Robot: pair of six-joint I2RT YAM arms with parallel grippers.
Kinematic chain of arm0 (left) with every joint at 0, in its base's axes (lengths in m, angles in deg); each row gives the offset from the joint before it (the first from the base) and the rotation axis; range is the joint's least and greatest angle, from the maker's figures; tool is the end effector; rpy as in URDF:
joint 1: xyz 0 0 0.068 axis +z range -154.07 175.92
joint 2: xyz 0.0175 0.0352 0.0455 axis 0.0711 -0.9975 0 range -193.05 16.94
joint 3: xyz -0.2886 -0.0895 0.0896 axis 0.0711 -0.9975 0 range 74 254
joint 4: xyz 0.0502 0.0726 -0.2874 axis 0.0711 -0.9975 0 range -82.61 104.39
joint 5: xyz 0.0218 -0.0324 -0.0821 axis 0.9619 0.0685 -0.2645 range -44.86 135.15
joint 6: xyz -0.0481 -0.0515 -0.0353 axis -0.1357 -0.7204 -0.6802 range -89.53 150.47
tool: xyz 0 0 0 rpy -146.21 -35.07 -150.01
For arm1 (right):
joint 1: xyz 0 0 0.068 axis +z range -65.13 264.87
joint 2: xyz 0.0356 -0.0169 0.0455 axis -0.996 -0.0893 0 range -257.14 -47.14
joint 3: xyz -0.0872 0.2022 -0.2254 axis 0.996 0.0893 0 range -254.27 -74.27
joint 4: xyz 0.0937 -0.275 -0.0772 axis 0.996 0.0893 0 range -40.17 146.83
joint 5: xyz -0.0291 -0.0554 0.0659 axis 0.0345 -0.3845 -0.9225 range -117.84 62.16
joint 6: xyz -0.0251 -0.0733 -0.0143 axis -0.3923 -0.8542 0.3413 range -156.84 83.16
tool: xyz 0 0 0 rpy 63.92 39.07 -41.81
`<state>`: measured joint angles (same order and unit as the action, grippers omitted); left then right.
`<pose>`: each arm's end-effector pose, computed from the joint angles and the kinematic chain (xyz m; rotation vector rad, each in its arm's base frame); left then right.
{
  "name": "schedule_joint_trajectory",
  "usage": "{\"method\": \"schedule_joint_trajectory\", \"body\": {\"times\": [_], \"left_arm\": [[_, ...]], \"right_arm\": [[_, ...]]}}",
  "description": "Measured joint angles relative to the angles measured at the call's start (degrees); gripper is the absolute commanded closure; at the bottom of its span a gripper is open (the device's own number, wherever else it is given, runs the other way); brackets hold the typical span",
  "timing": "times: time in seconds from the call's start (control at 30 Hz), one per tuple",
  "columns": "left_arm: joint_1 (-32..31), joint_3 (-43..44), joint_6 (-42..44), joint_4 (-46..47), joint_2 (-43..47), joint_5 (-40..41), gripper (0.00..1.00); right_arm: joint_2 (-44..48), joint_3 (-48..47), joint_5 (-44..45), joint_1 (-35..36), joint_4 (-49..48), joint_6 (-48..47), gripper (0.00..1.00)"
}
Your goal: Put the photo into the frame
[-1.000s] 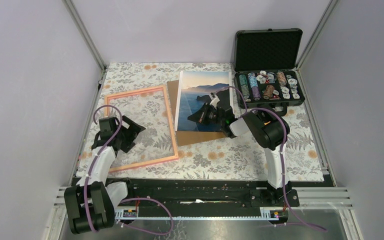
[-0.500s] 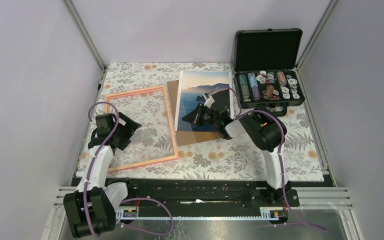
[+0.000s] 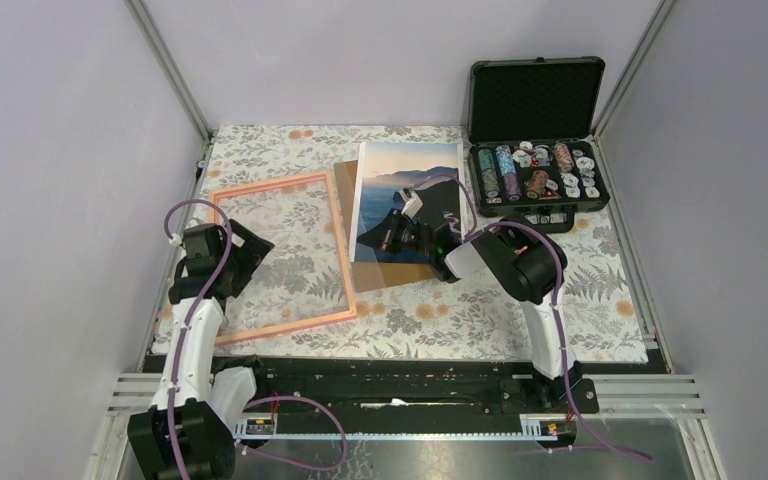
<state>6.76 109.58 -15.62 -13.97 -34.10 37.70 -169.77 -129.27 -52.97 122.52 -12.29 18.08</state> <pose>0.2181 0.0329 0.2364 -1.0727 2.1168 -0.4533 0.3664 0.3188 0.1175 -0.0942 1.9190 1.5263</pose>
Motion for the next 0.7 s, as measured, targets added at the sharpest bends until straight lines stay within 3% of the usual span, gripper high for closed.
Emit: {"method": "schedule_joint_trajectory", "body": {"times": [0.7], "left_arm": [[0.2,6.3,5.6,-3.1,-3.8,7.0,0.01]], "right_arm": [[-4.9,-7.3,1.5,3.4,-0.3,1.4,1.00]]}}
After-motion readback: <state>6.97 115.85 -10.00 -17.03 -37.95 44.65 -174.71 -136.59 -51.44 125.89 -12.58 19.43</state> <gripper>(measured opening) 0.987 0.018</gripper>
